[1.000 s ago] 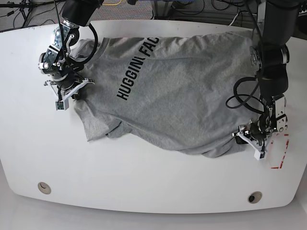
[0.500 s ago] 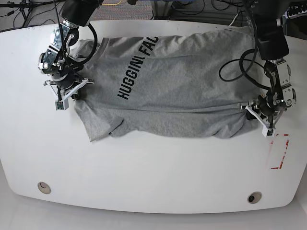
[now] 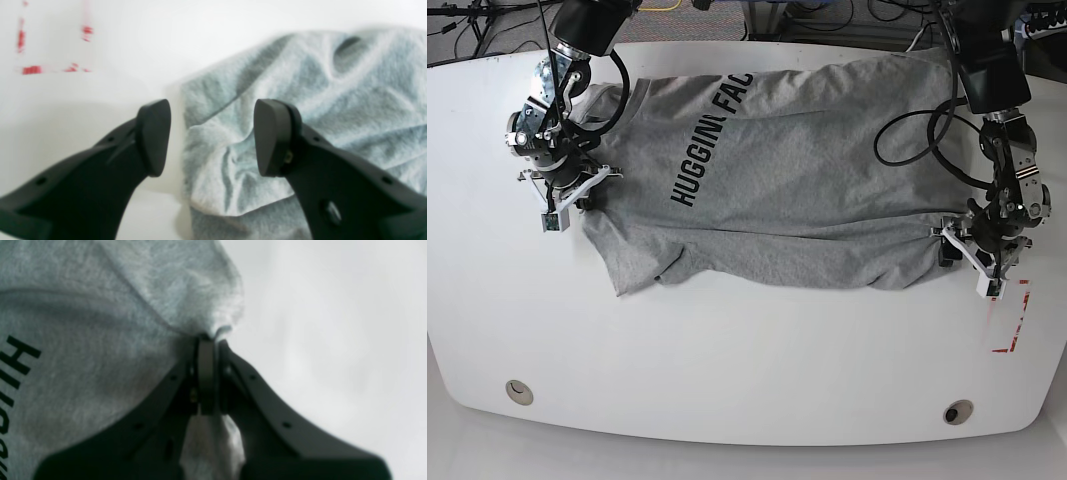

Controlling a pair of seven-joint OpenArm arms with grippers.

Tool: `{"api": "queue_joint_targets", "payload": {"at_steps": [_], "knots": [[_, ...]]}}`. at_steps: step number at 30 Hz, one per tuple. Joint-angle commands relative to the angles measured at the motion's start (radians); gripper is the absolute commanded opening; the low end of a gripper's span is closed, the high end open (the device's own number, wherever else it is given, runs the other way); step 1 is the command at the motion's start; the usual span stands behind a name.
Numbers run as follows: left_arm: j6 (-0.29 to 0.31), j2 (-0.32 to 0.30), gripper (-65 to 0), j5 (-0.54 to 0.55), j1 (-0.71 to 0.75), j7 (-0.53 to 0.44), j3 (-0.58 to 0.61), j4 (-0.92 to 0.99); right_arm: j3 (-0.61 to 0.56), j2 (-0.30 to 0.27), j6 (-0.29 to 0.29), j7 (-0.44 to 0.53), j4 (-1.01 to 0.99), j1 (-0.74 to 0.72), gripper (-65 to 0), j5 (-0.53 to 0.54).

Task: Fold the T-shirt properly
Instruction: 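Hold the hem with the left gripper and the collar edge with the right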

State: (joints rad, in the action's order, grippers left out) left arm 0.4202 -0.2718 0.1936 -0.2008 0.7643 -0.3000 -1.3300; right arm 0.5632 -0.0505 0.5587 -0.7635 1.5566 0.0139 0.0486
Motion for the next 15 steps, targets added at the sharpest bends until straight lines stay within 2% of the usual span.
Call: {"api": "queue_joint_targets", "payload": {"at_steps": [1,8,15], "knots": [[0.001,-0.016,-27.2,0.004,-0.065,-0.022,-0.038,-0.001,-0.001,-0.013,0.007,0.02,0.02,-0.016,-63.6,0.007],[-0.001,-0.016,-27.2,0.004,-0.154,-0.025,-0.1,0.183,-0.048,-0.015,0.007,0.02,0.02,-0.009,-63.6,0.007],[-0.001,-0.02,-27.2,0.004,-0.223,-0.027,-0.104,0.338,-0.048,-0.013,0.007,0.02,0.02,-0.009,-63.6,0.007]]}}
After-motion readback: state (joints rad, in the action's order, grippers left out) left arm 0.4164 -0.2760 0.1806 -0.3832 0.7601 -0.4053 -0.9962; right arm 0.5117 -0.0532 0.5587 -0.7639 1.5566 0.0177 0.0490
